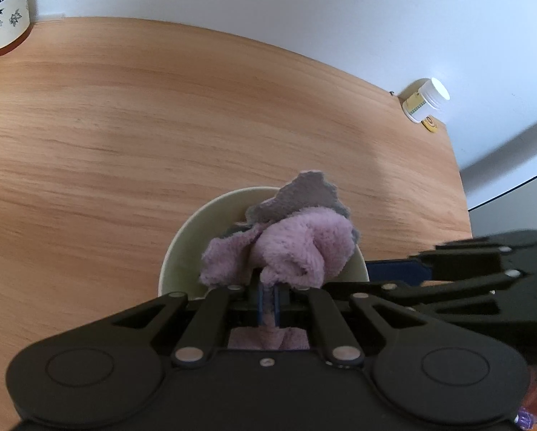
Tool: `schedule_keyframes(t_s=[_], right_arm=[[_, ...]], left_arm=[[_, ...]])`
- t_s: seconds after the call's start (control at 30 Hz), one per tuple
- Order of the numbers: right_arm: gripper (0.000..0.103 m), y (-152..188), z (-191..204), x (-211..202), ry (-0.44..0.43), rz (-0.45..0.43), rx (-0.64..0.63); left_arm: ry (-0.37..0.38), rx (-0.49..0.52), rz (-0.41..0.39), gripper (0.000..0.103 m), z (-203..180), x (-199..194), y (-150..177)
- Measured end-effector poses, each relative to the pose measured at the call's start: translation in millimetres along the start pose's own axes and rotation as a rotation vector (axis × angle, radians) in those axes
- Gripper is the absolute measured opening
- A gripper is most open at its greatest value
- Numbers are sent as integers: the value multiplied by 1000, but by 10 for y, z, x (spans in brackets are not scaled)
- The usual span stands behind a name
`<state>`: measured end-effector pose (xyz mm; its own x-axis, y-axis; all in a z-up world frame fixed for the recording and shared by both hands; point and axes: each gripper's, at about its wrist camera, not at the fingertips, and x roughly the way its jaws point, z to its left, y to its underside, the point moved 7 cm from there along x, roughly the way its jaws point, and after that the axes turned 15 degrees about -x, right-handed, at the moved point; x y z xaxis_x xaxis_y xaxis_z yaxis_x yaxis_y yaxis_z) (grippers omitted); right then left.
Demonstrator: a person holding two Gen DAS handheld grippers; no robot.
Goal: Clean bowl
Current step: 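Wipe the cloth around the bowl interior with the left tool while the right tool steadies the bowl rim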
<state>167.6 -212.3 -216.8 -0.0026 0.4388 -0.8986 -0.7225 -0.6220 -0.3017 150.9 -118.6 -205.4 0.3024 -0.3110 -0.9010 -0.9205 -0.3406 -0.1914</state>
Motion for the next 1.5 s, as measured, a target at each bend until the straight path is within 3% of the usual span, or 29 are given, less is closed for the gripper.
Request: schedule_keyframes(t_s=[0.03, 0.07, 0.27, 0.43, 0.5, 0.83, 1.17, 1.5], right_arm=[[19, -5, -1, 15, -3, 5, -4], [16, -10, 16, 34, -22, 4, -11], [16, 57, 102, 16, -1, 6, -14], [17, 94, 127, 21, 10, -5, 22], [19, 118, 188, 21, 32, 1, -18], [19, 151, 184, 13, 70, -8, 50], [19, 52, 199, 24, 98, -17, 9], [19, 1, 171, 36, 120, -11, 2]], left_arm=[[-3, 7, -1, 5, -3, 5, 1], [-6, 14, -2, 4, -5, 9, 3], [-20, 23, -25, 3, -27, 25, 7], [-22, -9, -107, 3, -15, -35, -17], [-18, -19, -131, 3, -17, -77, -54], [-82, 83, -180, 3, -52, -247, -138], [-85, 170, -46, 4, 25, -70, -159], [-166, 608, 148, 4, -197, 120, 15]])
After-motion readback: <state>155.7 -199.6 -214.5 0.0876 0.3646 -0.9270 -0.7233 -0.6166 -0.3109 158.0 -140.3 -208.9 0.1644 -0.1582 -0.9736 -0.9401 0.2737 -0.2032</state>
